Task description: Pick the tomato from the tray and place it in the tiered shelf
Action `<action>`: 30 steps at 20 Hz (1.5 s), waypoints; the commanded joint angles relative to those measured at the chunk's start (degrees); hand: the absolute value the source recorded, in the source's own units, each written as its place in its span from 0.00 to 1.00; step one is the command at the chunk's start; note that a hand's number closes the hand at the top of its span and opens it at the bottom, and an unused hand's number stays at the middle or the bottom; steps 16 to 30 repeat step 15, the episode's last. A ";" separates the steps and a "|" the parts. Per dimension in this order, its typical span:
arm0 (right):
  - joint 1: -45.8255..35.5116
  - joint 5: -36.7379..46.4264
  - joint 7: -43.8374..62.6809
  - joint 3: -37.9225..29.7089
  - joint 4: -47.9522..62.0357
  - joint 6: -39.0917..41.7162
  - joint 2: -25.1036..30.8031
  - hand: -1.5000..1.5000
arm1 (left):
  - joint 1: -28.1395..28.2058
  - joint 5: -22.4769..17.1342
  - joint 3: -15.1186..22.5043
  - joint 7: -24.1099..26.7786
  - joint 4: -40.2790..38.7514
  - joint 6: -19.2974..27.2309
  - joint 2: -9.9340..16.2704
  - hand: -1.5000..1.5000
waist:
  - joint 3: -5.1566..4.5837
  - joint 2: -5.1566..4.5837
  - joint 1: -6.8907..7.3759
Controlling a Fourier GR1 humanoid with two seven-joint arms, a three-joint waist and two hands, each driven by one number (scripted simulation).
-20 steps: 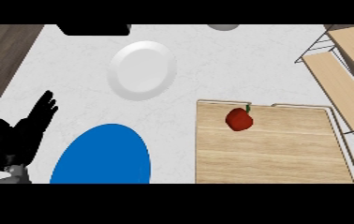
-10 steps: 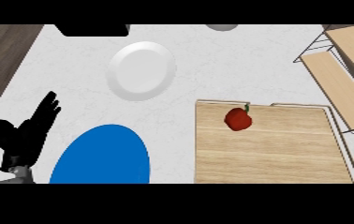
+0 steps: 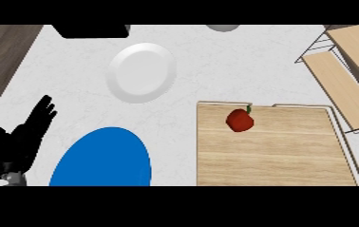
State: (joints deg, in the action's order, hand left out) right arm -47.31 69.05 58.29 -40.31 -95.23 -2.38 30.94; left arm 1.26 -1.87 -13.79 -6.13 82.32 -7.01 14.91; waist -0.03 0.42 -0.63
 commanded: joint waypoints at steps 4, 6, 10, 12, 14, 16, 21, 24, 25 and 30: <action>2.12 1.13 11.08 -0.92 -24.34 18.30 2.09 0.00 | 2.49 -1.00 -2.55 2.69 -1.55 -1.93 2.14 0.50 | -0.12 0.47 -1.17; 3.35 1.32 12.39 -2.28 -30.83 24.04 1.97 0.00 | 2.39 0.87 -0.25 0.13 1.44 1.39 -0.86 0.50 | -0.09 0.85 -1.99; 2.66 0.04 14.12 -4.61 -38.12 35.05 1.07 0.00 | 3.44 -1.02 -2.20 0.17 0.51 -0.61 0.90 0.50 | -0.20 1.58 -3.07; 2.82 -0.55 13.28 -5.26 -42.63 39.27 0.50 0.00 | 4.12 0.59 -1.02 0.91 0.57 1.14 -0.84 0.50 | -0.25 1.87 -3.82; 2.39 -2.36 11.93 -7.82 -45.76 42.95 0.33 0.00 | 4.22 -0.31 -2.62 0.47 -0.79 0.07 0.96 0.50 | -0.27 2.18 -4.73; 2.23 -2.16 11.56 -8.01 -47.06 44.53 0.07 0.00 | 3.90 -0.36 -3.27 -0.20 -0.22 0.82 1.26 0.50 | -0.32 2.44 -5.00; 2.23 -2.16 11.56 -8.01 -47.06 44.53 0.07 0.00 | 3.90 -0.36 -3.27 -0.20 -0.22 0.82 1.26 0.50 | -0.32 2.44 -5.00; 2.23 -2.16 11.56 -8.01 -47.06 44.53 0.07 0.00 | 3.90 -0.36 -3.27 -0.20 -0.22 0.82 1.26 0.50 | -0.32 2.44 -5.00; 2.23 -2.16 11.56 -8.01 -47.06 44.53 0.07 0.00 | 3.90 -0.36 -3.27 -0.20 -0.22 0.82 1.26 0.50 | -0.32 2.44 -5.00; 2.23 -2.16 11.56 -8.01 -47.06 44.53 0.07 0.00 | 3.90 -0.36 -3.27 -0.20 -0.22 0.82 1.26 0.50 | -0.32 2.44 -5.00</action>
